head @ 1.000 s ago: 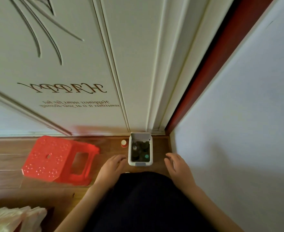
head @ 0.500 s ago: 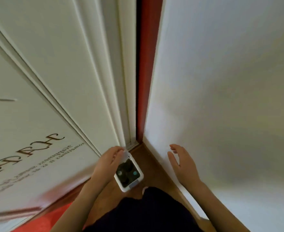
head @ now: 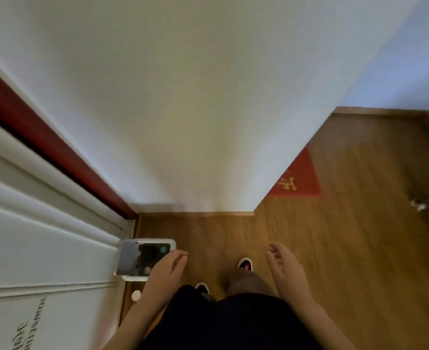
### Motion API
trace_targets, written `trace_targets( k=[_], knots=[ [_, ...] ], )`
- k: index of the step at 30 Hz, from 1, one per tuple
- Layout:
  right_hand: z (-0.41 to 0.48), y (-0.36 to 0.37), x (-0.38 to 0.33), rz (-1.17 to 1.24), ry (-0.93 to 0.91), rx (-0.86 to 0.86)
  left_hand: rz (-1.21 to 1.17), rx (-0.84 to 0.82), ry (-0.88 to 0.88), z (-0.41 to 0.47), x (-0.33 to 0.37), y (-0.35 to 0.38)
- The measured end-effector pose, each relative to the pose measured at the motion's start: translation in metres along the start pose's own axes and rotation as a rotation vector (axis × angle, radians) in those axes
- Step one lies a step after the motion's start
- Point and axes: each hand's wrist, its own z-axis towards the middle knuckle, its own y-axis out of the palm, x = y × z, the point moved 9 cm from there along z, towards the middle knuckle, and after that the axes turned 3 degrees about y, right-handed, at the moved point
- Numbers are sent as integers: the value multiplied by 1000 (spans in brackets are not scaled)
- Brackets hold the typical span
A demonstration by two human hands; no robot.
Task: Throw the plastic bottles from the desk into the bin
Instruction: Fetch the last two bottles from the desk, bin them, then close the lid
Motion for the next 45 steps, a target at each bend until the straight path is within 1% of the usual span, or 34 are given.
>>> trace_targets(
  k=[2, 5, 10, 15, 18, 21, 25, 31, 34, 37, 39, 41, 45],
  knots=[
    [-19, -26, 31, 46, 94, 105, 62, -119, 94, 12, 25, 28],
    [-50, -67, 74, 119, 231, 255, 95, -249, 222, 35, 73, 64],
    [-106, -113, 145, 187, 459, 415, 129, -454, 352, 64, 153, 138],
    [-150, -135, 215, 305, 641, 543, 201, -638, 453, 62, 214, 235],
    [-150, -148, 254, 370, 696, 542, 232, -727, 470, 56, 241, 293],
    [-129, -171, 293, 427, 708, 495, 251, -760, 440, 56, 258, 342],
    [-82, -230, 333, 448, 671, 458, 256, -760, 345, 67, 282, 390],
    [13, -332, 360, 446, 541, 447, 229, -568, 215, 132, 325, 414],
    [62, -365, 374, 459, 507, 450, 245, -490, 184, 172, 346, 425],
    [112, -387, 399, 467, 521, 434, 262, -461, 172, 222, 369, 449],
    [145, -402, 417, 462, 550, 419, 269, -479, 165, 261, 391, 473],
    [175, -423, 434, 464, 587, 432, 277, -531, 202, 297, 429, 502],
    [231, -481, 462, 485, 649, 478, 315, -656, 326, 364, 541, 564]
  ],
)
